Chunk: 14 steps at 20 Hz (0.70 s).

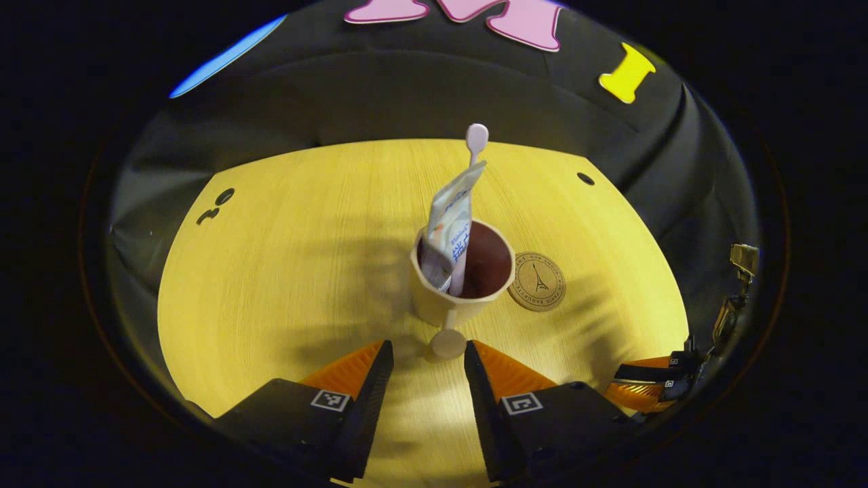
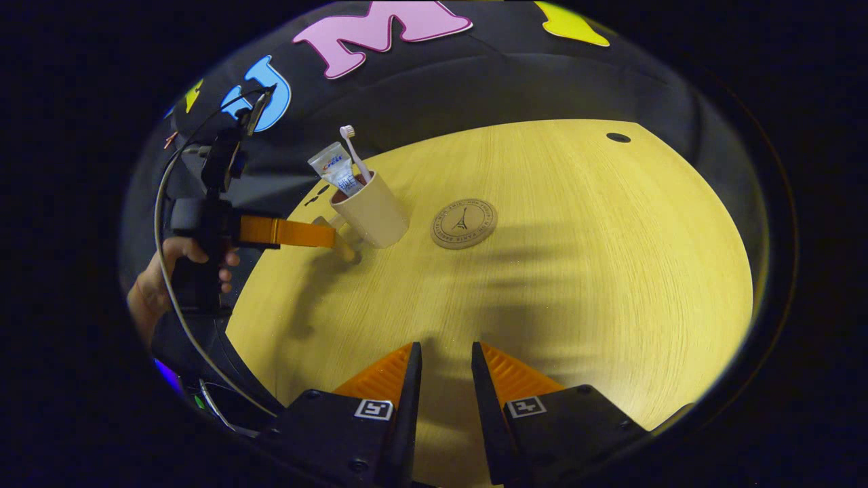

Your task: Put the toothbrush and toothpaste on the desktop into the cup, then pick up the cup and place it on the coaster on the desktop.

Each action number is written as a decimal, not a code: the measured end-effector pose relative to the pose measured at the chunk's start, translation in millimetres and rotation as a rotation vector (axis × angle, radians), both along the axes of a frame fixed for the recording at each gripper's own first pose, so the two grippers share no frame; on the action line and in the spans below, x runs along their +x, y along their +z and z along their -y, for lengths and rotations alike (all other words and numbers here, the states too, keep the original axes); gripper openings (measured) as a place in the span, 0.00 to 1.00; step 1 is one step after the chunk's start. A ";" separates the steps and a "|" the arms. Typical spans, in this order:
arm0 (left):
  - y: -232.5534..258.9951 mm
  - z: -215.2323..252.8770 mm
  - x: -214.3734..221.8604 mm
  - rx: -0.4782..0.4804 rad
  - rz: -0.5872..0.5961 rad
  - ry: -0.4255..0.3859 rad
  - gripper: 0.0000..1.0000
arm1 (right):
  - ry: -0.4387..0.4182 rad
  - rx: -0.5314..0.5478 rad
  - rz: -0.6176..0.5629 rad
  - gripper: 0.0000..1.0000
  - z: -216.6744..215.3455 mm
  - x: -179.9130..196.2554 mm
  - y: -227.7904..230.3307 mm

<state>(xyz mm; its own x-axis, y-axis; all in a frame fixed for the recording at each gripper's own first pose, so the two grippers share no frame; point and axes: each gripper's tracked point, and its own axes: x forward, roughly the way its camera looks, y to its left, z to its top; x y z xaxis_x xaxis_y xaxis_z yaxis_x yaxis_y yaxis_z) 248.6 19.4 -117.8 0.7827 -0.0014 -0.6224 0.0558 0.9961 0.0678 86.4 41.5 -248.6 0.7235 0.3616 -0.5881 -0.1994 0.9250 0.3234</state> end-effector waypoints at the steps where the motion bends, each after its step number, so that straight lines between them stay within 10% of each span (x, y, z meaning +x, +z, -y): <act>1: 0.1 1.5 4.5 0.027 -0.018 -0.014 0.66 | -0.003 0.001 -0.009 0.46 4.6 -4.1 -2.2; 7: -18.0 3.3 24.8 0.056 -0.138 -0.012 0.72 | -0.048 -0.009 -0.037 0.46 38.2 -25.5 -1.5; 14: -26.4 0.0 36.9 0.082 -0.222 0.019 0.55 | -0.093 -0.040 -0.064 0.46 75.7 -30.6 -9.4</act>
<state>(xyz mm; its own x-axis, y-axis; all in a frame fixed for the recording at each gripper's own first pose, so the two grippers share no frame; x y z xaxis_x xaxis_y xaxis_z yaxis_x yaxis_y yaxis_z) 285.5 19.4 -144.2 0.6261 0.0699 -0.7766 0.0595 0.9888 0.1370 55.8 -34.2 -258.0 0.7130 0.2702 -0.6470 -0.0924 0.9509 0.2953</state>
